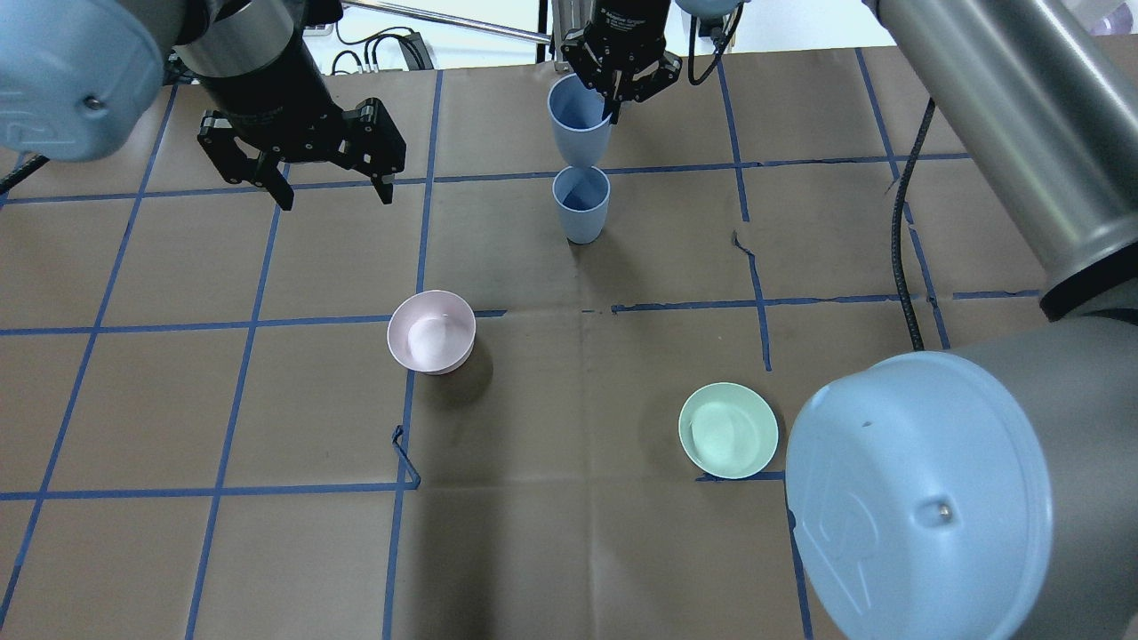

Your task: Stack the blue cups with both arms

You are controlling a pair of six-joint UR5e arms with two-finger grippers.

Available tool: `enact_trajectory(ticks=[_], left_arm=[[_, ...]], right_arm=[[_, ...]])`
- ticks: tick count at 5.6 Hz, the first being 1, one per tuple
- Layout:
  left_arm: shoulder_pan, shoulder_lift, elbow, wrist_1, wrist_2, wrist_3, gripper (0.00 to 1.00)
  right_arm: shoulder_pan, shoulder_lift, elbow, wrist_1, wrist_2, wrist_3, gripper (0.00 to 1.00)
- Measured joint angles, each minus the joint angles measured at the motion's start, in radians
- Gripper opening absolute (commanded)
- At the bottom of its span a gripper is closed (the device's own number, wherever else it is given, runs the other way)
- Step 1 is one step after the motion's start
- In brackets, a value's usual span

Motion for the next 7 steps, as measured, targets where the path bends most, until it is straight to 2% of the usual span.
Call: enact_trajectory(ticks=[3,4,5,7], left_arm=[[0.002,0.009,-0.01,0.001,0.0,0.0,0.99],[0.002,0.009,-0.011,0.001,0.0,0.0,0.99],[0.002,0.009,-0.011,0.001,0.0,0.0,0.99],[0.002,0.009,-0.011,0.001,0.001,0.0,0.99]], right_arm=[[0.003,0.029,0.01,0.03,0.001,-0.007,0.08],[0.003,0.043,0.011,0.023,0.001,-0.008,0.21],[0.003,0.055,0.011,0.019,0.003,-0.007,0.99],[0.002,0.055,0.007,0.017,0.003,-0.007,1.0]])
